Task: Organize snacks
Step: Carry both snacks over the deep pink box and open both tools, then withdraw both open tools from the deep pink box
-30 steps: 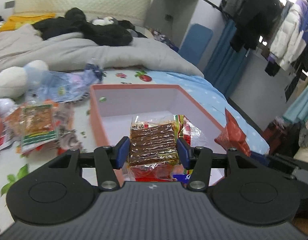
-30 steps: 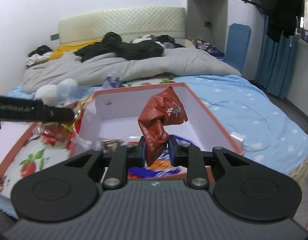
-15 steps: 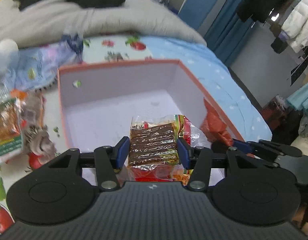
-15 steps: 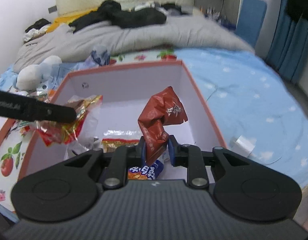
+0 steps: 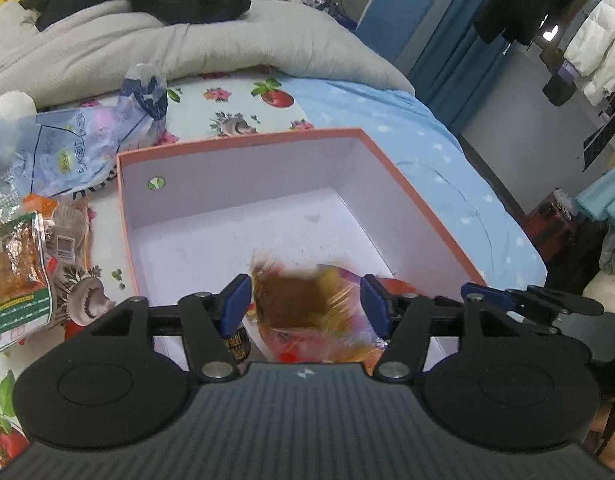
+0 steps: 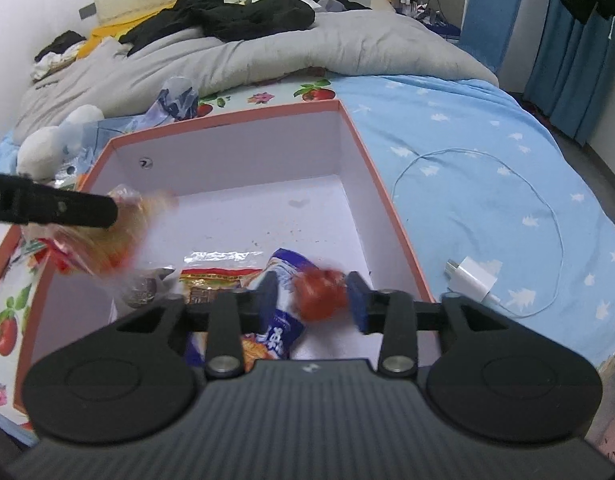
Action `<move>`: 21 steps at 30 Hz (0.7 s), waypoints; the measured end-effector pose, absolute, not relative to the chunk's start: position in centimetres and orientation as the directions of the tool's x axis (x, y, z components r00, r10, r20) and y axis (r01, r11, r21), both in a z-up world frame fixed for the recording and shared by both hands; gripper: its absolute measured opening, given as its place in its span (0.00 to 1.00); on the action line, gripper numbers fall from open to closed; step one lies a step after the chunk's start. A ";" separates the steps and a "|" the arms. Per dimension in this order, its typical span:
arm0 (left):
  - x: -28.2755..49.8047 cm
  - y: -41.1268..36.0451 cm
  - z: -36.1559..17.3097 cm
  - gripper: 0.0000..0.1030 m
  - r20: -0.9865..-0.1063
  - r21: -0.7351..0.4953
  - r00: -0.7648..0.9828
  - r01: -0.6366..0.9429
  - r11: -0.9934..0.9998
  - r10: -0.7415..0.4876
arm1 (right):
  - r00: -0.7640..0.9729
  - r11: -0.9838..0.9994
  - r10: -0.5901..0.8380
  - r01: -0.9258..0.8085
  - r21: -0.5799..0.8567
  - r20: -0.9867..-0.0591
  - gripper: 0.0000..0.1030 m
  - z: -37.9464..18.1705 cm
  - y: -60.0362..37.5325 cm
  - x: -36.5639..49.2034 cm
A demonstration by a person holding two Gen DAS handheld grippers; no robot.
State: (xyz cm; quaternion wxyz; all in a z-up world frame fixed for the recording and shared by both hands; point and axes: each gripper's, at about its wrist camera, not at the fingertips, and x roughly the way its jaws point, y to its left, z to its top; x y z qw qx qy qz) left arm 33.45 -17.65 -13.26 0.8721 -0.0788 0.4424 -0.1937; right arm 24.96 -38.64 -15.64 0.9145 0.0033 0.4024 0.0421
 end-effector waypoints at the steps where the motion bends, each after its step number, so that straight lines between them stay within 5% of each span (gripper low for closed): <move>1: 33.4 -17.5 -13.2 0.65 -0.739 -0.313 0.534 0.269 0.911 -0.412 | 0.675 0.997 0.076 -0.070 0.039 -0.734 0.44 -15.6 -38.6 25.0; 21: 25.1 -12.6 -10.9 0.66 -0.637 -0.251 0.681 0.260 0.933 -0.361 | 0.813 0.992 0.121 -0.083 0.093 -0.569 0.43 -12.5 -35.2 18.3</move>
